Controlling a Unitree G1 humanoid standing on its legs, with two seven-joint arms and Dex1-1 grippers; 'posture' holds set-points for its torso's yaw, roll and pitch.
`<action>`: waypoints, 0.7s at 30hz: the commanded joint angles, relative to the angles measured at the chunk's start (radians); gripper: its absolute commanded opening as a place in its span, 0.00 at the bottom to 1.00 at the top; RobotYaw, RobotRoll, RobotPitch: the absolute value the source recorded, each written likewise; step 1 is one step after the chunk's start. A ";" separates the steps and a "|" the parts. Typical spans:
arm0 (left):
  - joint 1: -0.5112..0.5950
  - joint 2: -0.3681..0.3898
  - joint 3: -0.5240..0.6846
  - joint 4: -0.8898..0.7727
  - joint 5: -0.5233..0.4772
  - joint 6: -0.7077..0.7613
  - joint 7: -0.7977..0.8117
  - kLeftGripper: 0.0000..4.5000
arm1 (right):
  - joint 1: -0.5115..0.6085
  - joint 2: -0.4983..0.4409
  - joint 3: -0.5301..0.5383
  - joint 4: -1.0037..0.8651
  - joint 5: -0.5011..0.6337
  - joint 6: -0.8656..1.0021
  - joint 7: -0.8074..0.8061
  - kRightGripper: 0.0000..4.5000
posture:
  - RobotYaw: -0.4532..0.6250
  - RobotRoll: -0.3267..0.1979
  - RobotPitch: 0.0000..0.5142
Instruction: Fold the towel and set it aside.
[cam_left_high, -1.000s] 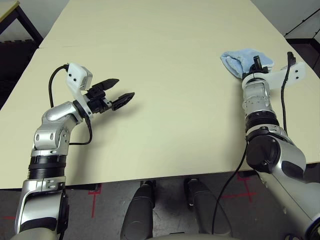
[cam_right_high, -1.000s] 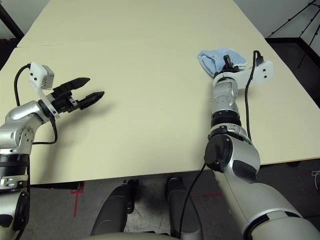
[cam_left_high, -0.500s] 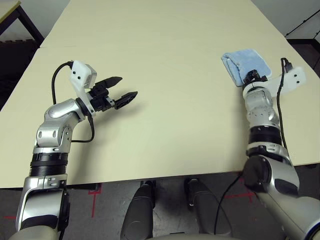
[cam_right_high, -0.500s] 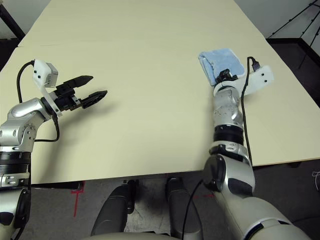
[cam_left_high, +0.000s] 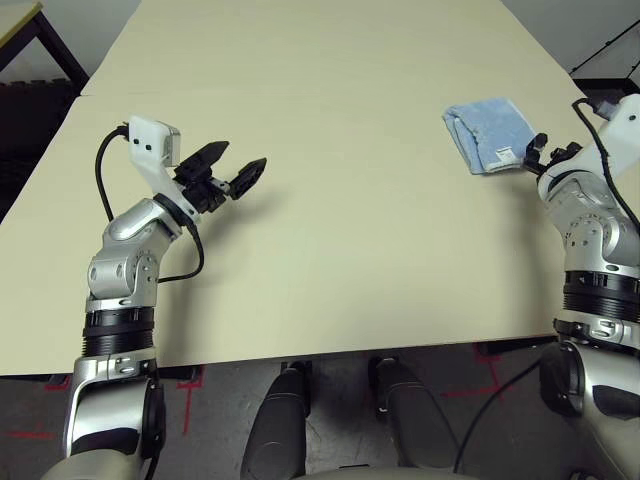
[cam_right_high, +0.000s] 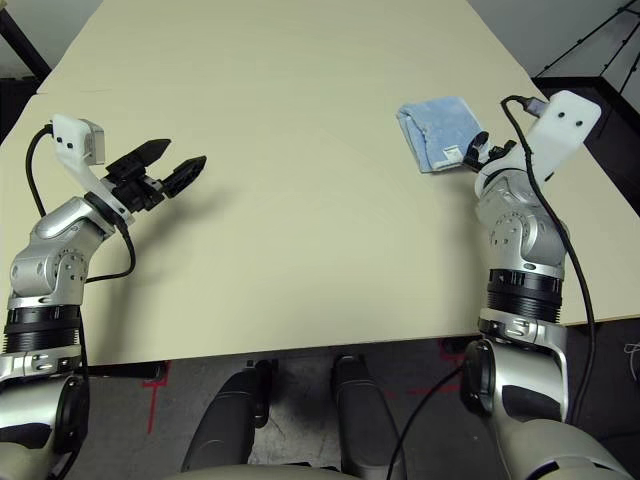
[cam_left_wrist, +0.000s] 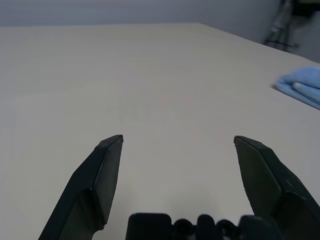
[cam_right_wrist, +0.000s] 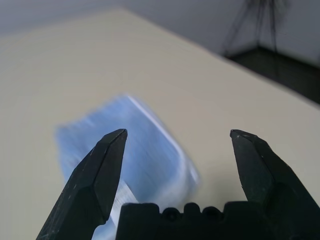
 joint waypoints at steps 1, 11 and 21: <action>-0.042 -0.017 0.050 0.073 0.056 -0.088 0.138 1.00 | -0.036 0.002 0.063 0.222 -0.064 -0.326 0.210 0.99 | 0.46 0.62 0.35; -0.159 0.045 0.045 0.480 0.242 -0.496 0.306 1.00 | -0.225 0.050 0.018 0.747 -0.033 -0.624 0.544 0.99 | 0.47 0.62 0.36; -0.178 0.121 0.081 0.773 0.200 -0.629 0.204 1.00 | -0.228 0.040 -0.030 0.804 -0.022 -0.593 0.609 0.99 | 0.43 0.62 0.32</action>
